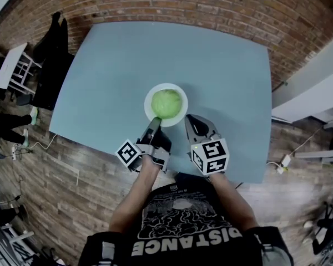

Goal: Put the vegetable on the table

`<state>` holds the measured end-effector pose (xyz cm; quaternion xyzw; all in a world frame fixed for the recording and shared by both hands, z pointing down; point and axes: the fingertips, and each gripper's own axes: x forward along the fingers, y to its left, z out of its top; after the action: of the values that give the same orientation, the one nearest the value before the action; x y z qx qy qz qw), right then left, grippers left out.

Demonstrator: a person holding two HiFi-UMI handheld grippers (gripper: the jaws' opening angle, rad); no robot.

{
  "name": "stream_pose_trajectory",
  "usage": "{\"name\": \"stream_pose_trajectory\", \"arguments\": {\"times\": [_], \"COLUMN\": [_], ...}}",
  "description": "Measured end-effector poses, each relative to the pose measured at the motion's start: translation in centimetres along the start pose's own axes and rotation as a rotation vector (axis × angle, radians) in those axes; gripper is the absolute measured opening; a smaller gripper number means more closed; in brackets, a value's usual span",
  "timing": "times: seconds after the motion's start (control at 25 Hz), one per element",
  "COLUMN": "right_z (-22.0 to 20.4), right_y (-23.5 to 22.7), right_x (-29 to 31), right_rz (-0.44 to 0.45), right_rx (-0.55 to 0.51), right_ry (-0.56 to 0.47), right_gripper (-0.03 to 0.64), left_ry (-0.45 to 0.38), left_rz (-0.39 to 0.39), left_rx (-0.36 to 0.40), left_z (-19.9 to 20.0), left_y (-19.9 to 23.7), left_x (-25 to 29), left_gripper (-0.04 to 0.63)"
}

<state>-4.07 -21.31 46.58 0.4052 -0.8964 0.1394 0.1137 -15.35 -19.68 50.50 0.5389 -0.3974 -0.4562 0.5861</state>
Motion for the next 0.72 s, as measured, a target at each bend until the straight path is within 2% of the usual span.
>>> {"name": "stream_pose_trajectory", "arguments": {"times": [0.32, 0.72], "right_z": [-0.8, -1.8], "right_y": [-1.9, -3.5], "right_x": [0.8, 1.4], "right_rz": [0.008, 0.019], "right_rx": [0.034, 0.051], "right_ry": [0.015, 0.047], "right_gripper": [0.009, 0.009], "left_ry": [0.031, 0.032], "left_rz": [0.055, 0.092], "left_rx": [0.025, 0.04], "left_z": [-0.9, -1.1], "left_y": [2.4, 4.5], "left_x": [1.7, 2.7], "left_gripper": [0.014, 0.014]}}
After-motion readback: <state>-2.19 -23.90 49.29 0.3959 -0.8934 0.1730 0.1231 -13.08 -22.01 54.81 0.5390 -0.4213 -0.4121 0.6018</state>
